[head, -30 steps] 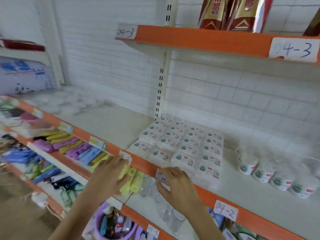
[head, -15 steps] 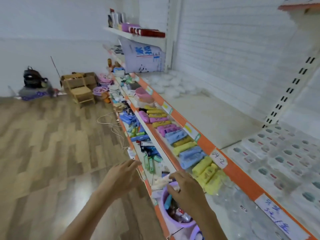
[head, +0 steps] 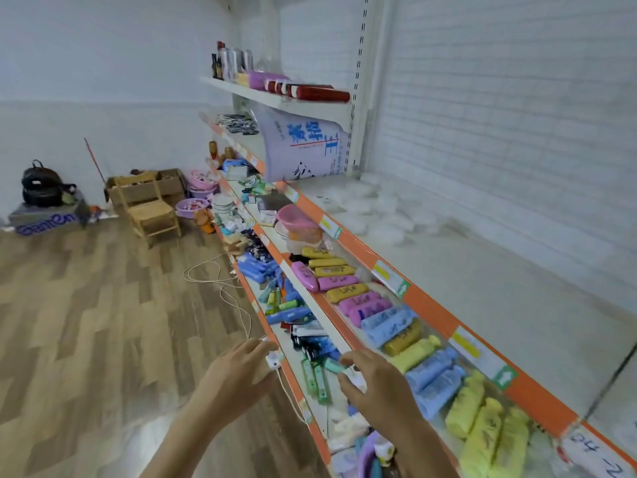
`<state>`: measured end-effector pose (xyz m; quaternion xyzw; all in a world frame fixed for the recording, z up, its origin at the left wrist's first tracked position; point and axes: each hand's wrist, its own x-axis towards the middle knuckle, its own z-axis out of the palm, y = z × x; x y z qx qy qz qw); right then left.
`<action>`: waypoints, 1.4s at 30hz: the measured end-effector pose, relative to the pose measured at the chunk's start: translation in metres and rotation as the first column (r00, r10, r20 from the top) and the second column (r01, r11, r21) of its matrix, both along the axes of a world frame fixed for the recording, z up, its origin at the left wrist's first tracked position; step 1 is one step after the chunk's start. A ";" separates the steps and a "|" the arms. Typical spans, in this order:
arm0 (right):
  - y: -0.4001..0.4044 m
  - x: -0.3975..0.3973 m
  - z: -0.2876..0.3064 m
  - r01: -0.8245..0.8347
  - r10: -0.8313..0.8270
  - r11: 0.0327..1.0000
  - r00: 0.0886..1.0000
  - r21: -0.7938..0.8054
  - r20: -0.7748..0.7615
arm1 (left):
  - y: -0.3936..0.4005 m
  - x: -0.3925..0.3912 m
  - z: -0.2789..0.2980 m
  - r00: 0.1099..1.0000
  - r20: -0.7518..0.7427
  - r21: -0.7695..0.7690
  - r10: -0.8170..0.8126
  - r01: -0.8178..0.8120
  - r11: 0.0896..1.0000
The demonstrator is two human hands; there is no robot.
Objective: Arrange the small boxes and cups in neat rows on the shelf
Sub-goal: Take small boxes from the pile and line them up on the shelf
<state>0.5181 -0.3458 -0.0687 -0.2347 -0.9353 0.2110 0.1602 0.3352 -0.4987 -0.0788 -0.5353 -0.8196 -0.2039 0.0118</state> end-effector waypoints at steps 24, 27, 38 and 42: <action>0.332 -0.131 0.092 0.436 -0.407 0.886 0.894 0.159 -0.188 | 0.366 -0.221 0.098 0.869 -0.146 0.113 -0.473 0.490 0.864; 0.359 -0.132 0.086 0.487 -0.470 0.866 0.870 0.112 -0.145 | 0.418 -0.234 0.104 0.822 -0.158 0.107 -0.547 0.565 0.818; 0.411 -0.143 0.083 0.679 -0.704 0.708 0.657 -0.195 -0.270 | 0.596 -0.245 0.100 0.638 -0.030 0.141 -0.769 0.764 0.629; 0.434 -0.154 0.083 0.774 -0.788 0.612 0.580 -0.163 -0.208 | 0.639 -0.236 0.090 0.530 0.005 0.120 -0.848 0.841 0.527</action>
